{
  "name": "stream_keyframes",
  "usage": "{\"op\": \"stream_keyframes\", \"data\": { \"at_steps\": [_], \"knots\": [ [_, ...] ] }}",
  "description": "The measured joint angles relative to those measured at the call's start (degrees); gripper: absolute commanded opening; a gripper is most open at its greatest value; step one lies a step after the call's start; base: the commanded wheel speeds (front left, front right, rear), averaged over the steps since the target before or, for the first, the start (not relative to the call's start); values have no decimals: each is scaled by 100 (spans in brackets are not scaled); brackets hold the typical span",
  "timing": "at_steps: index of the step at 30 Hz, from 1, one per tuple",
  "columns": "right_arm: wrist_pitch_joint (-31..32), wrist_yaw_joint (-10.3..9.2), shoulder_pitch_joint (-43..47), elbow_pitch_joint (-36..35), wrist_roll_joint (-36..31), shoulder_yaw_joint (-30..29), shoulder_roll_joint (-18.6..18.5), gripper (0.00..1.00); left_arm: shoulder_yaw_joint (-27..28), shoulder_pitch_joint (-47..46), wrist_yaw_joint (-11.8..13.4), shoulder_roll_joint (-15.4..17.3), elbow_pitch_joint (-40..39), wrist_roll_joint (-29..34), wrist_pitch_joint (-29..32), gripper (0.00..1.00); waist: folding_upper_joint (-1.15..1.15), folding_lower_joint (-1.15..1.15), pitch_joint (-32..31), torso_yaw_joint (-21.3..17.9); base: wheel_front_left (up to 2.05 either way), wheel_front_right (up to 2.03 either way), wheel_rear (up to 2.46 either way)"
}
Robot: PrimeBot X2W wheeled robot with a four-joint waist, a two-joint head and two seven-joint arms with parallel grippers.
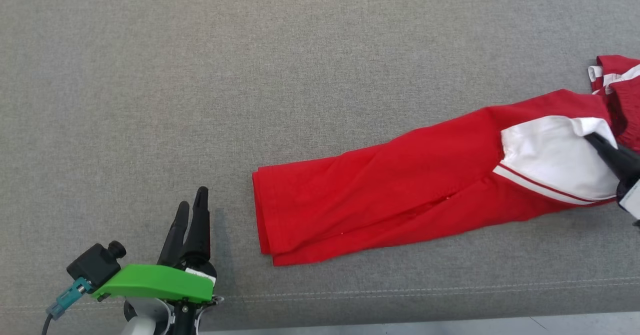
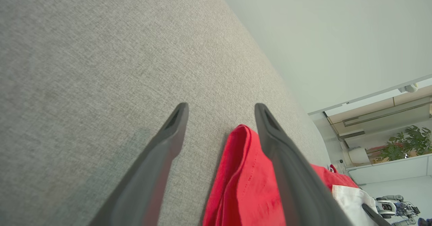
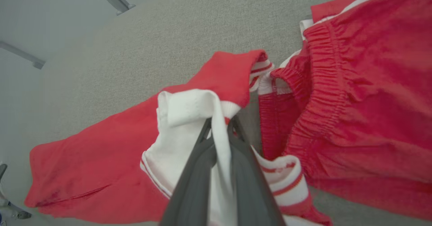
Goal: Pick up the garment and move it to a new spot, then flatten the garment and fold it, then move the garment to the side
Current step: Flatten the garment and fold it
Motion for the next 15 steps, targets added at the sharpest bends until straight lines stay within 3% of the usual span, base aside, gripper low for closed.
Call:
{"op": "stream_keyframes", "data": {
  "at_steps": [9,15],
  "knots": [
    [327,57,-68,-1202,304,594,561,0,-59,1,0,-19,31,0,-1,100,0,0,-55,62,0,0,0],
    [675,57,-237,-1836,230,1087,683,0,-129,-4,-4,-49,57,0,5,100,0,0,-97,128,0,0,0]
  ]
}}
